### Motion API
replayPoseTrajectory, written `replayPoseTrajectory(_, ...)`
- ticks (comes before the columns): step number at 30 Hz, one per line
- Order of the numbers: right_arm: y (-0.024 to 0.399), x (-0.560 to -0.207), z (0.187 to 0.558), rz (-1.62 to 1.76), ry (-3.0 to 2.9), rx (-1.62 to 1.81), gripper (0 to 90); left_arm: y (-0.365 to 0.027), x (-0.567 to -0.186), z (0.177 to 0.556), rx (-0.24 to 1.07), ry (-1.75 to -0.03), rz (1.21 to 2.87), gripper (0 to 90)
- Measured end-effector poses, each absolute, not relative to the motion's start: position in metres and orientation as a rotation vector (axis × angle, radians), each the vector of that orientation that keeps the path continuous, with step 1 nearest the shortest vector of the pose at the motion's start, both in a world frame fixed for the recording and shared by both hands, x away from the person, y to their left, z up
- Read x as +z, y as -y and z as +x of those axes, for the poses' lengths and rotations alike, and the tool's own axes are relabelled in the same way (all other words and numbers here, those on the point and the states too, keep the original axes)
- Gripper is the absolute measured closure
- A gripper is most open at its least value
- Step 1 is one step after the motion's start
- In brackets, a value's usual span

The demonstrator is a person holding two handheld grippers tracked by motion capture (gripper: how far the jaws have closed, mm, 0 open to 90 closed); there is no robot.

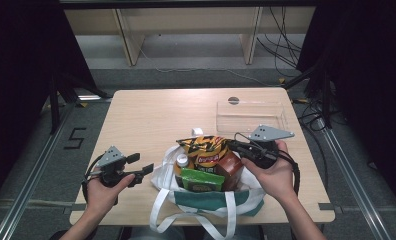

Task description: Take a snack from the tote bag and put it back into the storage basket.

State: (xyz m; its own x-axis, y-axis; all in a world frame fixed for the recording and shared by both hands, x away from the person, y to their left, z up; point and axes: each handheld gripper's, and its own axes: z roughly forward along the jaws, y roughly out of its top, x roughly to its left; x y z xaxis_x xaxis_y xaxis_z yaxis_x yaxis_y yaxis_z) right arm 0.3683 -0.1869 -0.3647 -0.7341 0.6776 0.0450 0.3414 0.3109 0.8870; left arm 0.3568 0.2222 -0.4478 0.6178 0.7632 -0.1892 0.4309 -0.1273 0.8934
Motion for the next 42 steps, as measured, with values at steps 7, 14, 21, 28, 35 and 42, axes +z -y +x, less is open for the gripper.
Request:
replayPoseTrajectory(7, 0.184, -0.358, 0.363, 0.908, -2.196, 1.409, 90.0, -0.222, -0.448, 0.357, 0.383, -0.975, 1.758, 28.7)
replayPoseTrajectory(14, 0.184, -0.351, 0.361, 0.866, -2.170, 1.427, 90.0, -0.222, -0.448, 0.357, 0.383, -0.977, 1.756, 28.7)
replayPoseTrajectory(21, 0.184, -0.344, 0.362, 0.801, -2.103, 1.443, 90.0, -0.223, -0.448, 0.357, 0.388, -0.967, 1.761, 28.7)
replayPoseTrajectory(28, 0.183, -0.340, 0.362, 0.780, -2.078, 1.469, 90.0, -0.222, -0.449, 0.358, 0.378, -0.980, 1.747, 28.7)
replayPoseTrajectory(35, 0.184, -0.333, 0.360, 0.797, -2.048, 1.498, 90.0, -0.222, -0.448, 0.358, 0.385, -0.962, 1.761, 28.7)
replayPoseTrajectory(42, 0.183, -0.326, 0.361, 0.778, -2.025, 1.530, 90.0, -0.221, -0.449, 0.359, 0.371, -0.969, 1.757, 28.8)
